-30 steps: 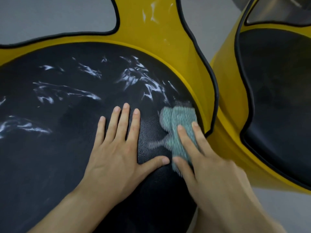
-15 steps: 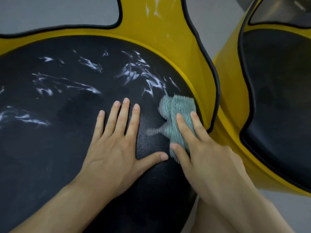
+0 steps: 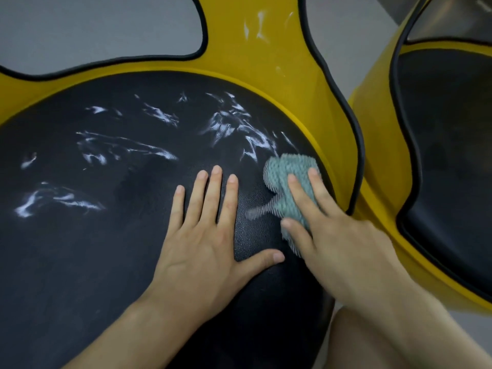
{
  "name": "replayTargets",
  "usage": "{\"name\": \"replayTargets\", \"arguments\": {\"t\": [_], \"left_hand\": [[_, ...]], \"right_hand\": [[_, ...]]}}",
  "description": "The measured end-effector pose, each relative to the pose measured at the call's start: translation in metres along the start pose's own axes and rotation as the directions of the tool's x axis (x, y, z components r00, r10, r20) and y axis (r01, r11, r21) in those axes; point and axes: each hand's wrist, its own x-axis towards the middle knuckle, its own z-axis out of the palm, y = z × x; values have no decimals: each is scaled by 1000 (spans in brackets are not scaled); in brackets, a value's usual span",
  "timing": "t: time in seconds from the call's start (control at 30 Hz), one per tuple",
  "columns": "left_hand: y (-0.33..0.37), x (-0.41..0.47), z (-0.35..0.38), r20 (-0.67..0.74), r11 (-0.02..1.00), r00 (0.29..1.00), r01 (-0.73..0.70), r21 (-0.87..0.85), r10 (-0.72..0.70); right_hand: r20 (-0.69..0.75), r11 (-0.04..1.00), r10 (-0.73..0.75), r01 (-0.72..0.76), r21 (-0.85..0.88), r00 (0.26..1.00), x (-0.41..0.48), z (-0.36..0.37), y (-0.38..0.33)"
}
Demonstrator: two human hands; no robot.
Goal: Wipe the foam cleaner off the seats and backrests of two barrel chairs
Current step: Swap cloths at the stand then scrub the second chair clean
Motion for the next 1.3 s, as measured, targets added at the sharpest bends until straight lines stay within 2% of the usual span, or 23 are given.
{"name": "replayTargets", "arguments": {"t": [0.13, 0.27, 0.33, 0.37, 0.43, 0.63, 0.77, 1.0, 1.17, 1.3], "left_hand": [[0, 0, 0, 4, 1000, 1000, 3, 4, -3], [-1, 1, 1, 5, 1000, 1000, -10, 11, 10], [-1, 0, 1, 8, 1000, 1000, -8, 7, 7], [0, 1, 1, 2, 1000, 1000, -8, 4, 8], [-1, 1, 1, 4, 1000, 1000, -16, 14, 16], [0, 1, 1, 18, 1000, 1000, -6, 18, 5], [-1, 1, 0, 21, 1000, 1000, 0, 9, -1], [0, 1, -1, 19, 1000, 1000, 6, -15, -6], [0, 2, 1, 12, 1000, 1000, 1, -11, -1], [0, 1, -1, 16, 1000, 1000, -7, -15, 7]], "right_hand": [[-77, 1000, -8, 10, 24, 997, 16, -2, -2], [-112, 1000, -6, 5, -14, 994, -21, 15, -7], [-77, 998, -23, 18, -66, 997, -33, 13, -8], [-7, 997, -31, 30, -67, 999, -34, 11, -6], [77, 1000, -17, 18, -12, 997, -25, 1, -4], [1, 1000, -29, 29, 12, 1000, 23, -14, -3], [-36, 997, -63, 61, -36, 997, 14, -10, -5], [55, 988, -91, 97, -117, 994, -14, -4, -7], [-41, 993, -76, 72, -90, 996, 23, -14, -7], [-130, 989, -126, 113, -100, 984, 8, 5, -3]]}}
